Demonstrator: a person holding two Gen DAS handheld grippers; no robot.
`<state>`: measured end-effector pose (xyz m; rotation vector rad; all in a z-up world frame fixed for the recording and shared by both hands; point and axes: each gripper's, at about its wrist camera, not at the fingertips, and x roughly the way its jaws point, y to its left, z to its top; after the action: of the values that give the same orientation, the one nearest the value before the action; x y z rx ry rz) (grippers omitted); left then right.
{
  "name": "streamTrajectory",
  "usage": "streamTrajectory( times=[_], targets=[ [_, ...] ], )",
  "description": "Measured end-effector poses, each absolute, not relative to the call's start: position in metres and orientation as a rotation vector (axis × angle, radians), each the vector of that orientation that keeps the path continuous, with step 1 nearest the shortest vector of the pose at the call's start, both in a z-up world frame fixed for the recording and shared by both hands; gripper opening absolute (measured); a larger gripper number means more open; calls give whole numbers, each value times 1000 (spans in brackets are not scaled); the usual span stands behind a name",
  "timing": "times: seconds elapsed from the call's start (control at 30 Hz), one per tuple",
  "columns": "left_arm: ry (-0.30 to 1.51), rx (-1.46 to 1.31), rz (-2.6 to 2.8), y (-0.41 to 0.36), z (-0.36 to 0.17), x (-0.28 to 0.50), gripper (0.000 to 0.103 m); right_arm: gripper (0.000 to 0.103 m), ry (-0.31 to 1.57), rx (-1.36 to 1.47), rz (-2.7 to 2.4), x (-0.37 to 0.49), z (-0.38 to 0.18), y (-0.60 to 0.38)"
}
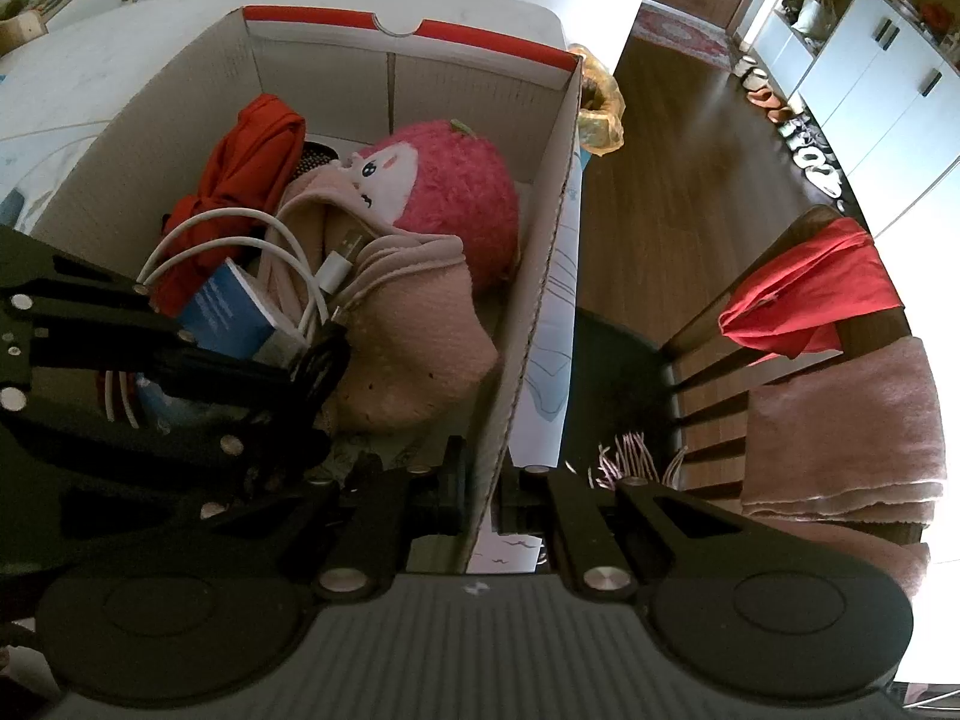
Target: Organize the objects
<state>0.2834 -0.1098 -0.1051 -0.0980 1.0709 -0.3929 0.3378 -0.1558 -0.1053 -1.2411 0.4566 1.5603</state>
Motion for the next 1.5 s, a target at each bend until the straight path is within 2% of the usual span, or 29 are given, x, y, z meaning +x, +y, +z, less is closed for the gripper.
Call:
streamTrajectory(
  times=[0.13, 0.27, 0.4, 0.57, 0.73, 1.1, 1.5],
  targets=[
    [1058, -103, -384, -104, -100, 276, 54, 7, 457, -1240, 1560, 338, -105, -156],
    [1022, -90, -356, -101, -89, 266, 56, 7, 457, -1241, 1561, 338, -105, -156],
    [968, -110, -330, -92, -71, 254, 63, 7, 460, -1239, 1559, 339, -105, -155],
    [933, -124, -288, -80, -59, 240, 66, 7, 458, -1239, 1559, 339, -104, -156],
    [889, -108, -211, -70, -51, 232, 81, 7, 459, -1237, 1557, 339, -104, -157],
    [852, -190, -38, -55, -49, 213, 92, 7, 446, -1254, 1587, 340, -102, -157],
    [790, -173, 35, -65, -42, 199, 97, 8, 388, -1216, 1652, 341, -79, -171]
  ],
)
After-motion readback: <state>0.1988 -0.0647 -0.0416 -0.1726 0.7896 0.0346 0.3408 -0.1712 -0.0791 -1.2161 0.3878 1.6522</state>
